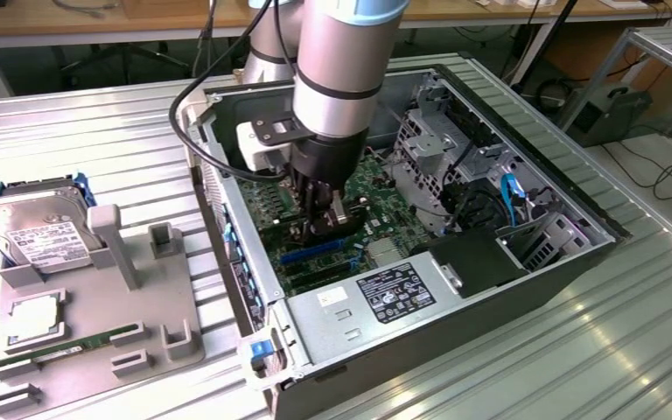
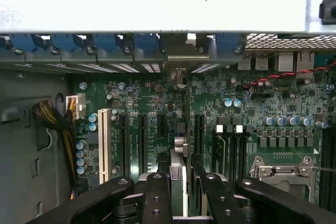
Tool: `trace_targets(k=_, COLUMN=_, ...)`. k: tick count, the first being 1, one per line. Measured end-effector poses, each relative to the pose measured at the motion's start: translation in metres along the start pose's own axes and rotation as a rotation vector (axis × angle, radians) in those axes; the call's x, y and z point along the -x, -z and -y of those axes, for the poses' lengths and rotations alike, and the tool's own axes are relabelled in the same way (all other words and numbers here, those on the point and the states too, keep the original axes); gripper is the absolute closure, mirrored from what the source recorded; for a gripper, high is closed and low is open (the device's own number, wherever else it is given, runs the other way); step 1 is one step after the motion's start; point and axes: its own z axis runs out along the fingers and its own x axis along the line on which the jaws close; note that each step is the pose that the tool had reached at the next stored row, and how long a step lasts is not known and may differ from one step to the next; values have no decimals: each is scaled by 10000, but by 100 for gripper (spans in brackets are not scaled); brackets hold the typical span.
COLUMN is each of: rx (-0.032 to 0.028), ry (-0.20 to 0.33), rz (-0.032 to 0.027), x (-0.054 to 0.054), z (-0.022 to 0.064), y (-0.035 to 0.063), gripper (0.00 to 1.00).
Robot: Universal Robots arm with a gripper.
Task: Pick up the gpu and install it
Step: 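Insert the gpu into the slot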
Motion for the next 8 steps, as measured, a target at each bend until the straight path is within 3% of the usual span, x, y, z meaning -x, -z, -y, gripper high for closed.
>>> trace_targets(k=8, rx=0, ry=-1, rz=0, x=0, z=-2, y=-23, gripper=73)
